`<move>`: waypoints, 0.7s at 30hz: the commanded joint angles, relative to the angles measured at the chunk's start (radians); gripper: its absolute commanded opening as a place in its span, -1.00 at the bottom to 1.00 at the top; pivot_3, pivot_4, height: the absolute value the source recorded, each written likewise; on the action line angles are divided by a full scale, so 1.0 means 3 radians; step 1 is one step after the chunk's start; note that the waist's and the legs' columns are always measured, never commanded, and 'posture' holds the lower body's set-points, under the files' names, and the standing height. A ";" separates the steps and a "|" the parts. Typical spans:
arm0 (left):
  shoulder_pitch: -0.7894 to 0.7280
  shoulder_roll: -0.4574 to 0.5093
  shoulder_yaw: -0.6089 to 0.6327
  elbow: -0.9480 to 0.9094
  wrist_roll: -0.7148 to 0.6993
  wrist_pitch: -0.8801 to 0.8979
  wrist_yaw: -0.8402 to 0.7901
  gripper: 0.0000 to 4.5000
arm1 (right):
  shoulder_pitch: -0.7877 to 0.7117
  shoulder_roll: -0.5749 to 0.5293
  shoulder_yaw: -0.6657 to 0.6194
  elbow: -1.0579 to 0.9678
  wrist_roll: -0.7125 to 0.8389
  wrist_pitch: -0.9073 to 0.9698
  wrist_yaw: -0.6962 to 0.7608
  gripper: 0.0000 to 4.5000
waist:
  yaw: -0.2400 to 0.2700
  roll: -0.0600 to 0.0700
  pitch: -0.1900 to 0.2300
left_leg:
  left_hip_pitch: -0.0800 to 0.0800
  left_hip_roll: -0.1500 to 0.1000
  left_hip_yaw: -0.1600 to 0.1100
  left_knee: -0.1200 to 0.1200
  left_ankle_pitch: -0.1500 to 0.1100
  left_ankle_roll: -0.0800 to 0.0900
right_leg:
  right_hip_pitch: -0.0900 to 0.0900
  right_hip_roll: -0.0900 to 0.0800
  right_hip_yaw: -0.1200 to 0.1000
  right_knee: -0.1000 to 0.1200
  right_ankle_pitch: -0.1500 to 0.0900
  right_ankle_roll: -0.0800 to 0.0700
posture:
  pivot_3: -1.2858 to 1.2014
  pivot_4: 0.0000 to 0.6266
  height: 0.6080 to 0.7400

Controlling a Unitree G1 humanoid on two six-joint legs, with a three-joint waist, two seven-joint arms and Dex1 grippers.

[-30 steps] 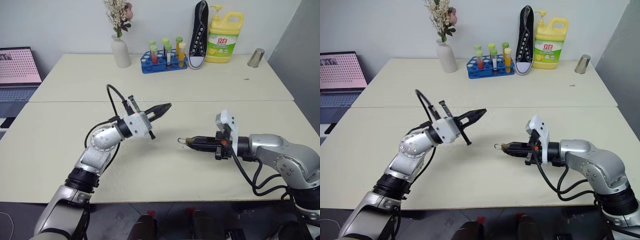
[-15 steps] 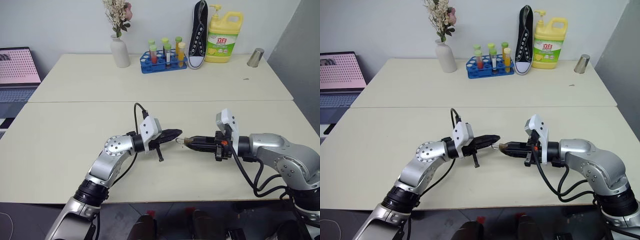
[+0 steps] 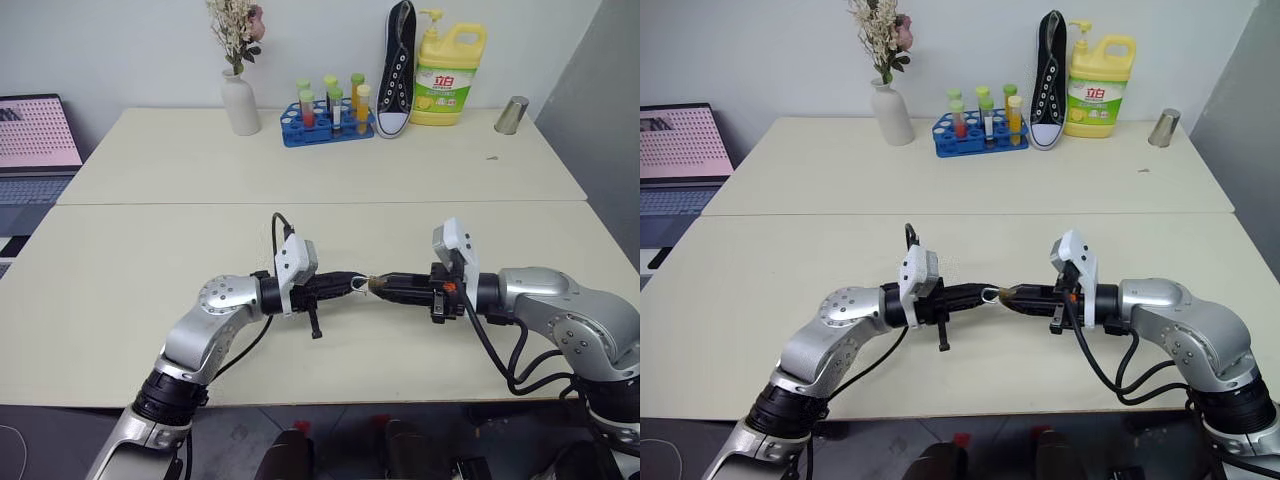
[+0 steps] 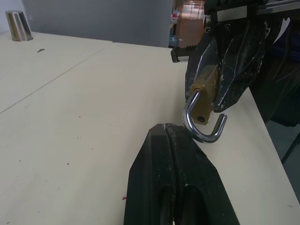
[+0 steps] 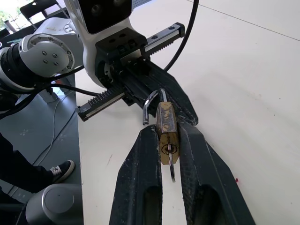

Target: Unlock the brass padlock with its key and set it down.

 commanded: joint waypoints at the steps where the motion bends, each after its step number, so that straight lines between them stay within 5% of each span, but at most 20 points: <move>1: 0.0004 0.0068 0.0124 -0.0281 -0.0253 0.0257 -0.0085 -1.00 | -0.0020 0.0006 -0.0072 -0.0040 -0.0013 -0.0069 0.0042 -0.93 | 0.0000 0.0000 0.0000 | 0.0000 0.0000 -0.0001 0.0000 0.0000 0.0000 | 0.0000 0.0000 -0.0001 0.0000 0.0000 0.0000 | 0.03 -0.52 1.00; 21: -0.0110 -0.0011 0.0415 -0.0532 -0.0909 0.1174 0.0126 -1.00 | -0.0025 0.0041 -0.0046 -0.0021 -0.0086 -0.0071 0.0096 -0.93 | 0.0000 0.0000 0.0000 | 0.0000 0.0001 0.0000 0.0000 0.0000 -0.0001 | 0.0000 0.0000 0.0000 -0.0001 0.0000 0.0000 | 0.03 -0.52 1.00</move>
